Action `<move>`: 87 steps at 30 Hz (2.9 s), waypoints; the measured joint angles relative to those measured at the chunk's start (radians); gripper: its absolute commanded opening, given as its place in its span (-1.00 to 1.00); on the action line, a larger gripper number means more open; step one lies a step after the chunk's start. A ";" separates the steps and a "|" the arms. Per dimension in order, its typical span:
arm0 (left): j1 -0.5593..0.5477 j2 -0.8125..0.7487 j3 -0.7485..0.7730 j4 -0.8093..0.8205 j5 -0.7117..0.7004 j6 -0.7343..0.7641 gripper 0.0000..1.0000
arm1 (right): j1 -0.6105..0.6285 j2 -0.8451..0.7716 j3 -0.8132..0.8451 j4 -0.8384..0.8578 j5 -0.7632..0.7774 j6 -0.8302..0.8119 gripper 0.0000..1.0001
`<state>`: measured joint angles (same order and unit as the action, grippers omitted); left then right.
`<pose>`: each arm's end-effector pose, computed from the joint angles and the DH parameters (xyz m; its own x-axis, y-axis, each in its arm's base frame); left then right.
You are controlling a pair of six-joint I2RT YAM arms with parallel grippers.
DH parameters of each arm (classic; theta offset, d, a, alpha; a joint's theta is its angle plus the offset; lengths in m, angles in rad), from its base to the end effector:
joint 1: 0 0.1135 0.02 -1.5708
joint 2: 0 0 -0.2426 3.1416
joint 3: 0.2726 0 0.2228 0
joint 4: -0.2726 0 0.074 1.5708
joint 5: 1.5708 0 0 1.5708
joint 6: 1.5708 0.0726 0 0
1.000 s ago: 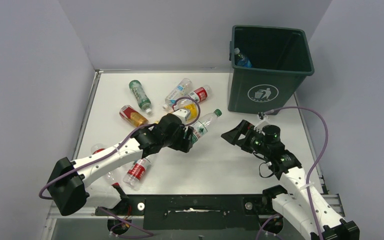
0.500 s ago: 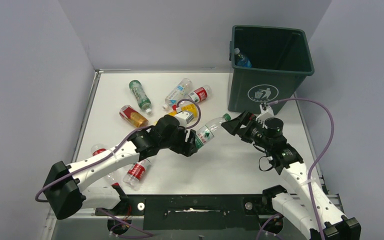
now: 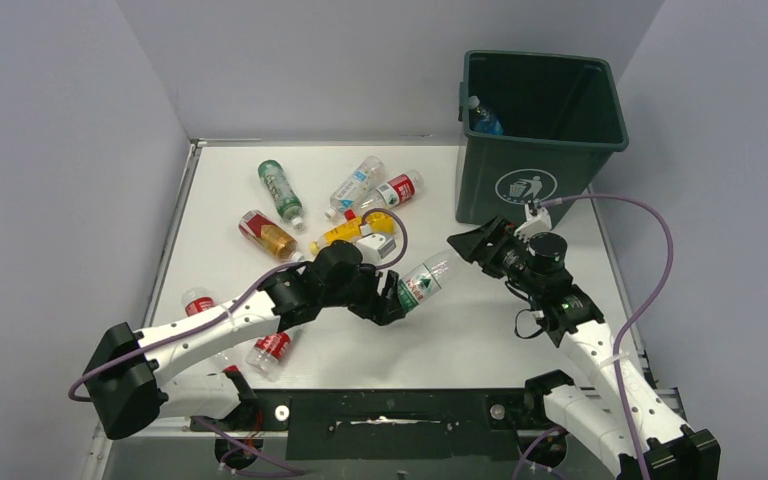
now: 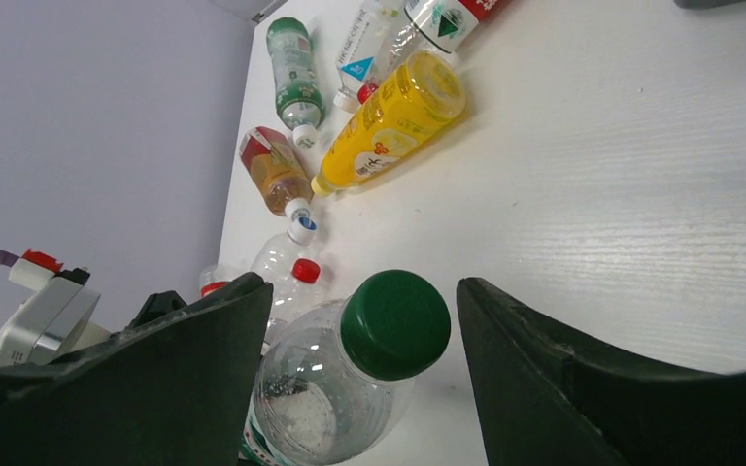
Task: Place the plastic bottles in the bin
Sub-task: Pick up the plastic bottle at the center of the board.
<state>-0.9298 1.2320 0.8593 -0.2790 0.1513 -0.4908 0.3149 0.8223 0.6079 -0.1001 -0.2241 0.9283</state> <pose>0.1568 -0.2285 0.2316 -0.7271 0.1954 -0.6581 0.5911 0.6658 -0.4554 0.1994 0.0819 0.2594 -0.5789 0.6324 -0.5148 -0.0659 0.5930 0.8025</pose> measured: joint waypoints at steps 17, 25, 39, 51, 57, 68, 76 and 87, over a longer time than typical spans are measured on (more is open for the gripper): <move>-0.006 -0.007 -0.013 0.025 -0.001 -0.004 0.47 | -0.002 -0.010 0.000 0.028 0.010 0.030 -0.72; -0.010 -0.042 -0.013 0.010 -0.032 -0.004 0.69 | -0.001 -0.046 -0.022 0.027 0.011 0.028 -0.74; -0.010 -0.077 0.002 -0.050 -0.061 -0.001 0.72 | -0.001 -0.068 -0.053 0.015 0.012 0.022 -0.74; -0.010 -0.108 0.012 -0.081 -0.080 0.004 0.72 | -0.001 -0.068 -0.057 0.008 0.018 0.016 -0.74; -0.010 -0.128 0.013 -0.096 -0.097 0.005 0.72 | -0.001 -0.068 -0.057 -0.007 0.023 0.011 -0.74; -0.010 -0.143 0.035 -0.106 -0.122 0.005 0.73 | -0.001 -0.068 -0.058 -0.008 0.023 0.007 -0.75; -0.010 -0.172 0.041 -0.107 -0.132 0.005 0.73 | -0.001 -0.080 -0.077 -0.010 0.023 0.008 -0.75; -0.010 -0.202 0.041 -0.122 -0.164 0.004 0.74 | -0.001 -0.087 -0.079 -0.026 0.029 0.003 -0.75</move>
<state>-0.9398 1.0302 0.9005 -0.4007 -0.0132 -0.4870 0.3138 0.7349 0.5285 -0.1261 -0.1955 0.9314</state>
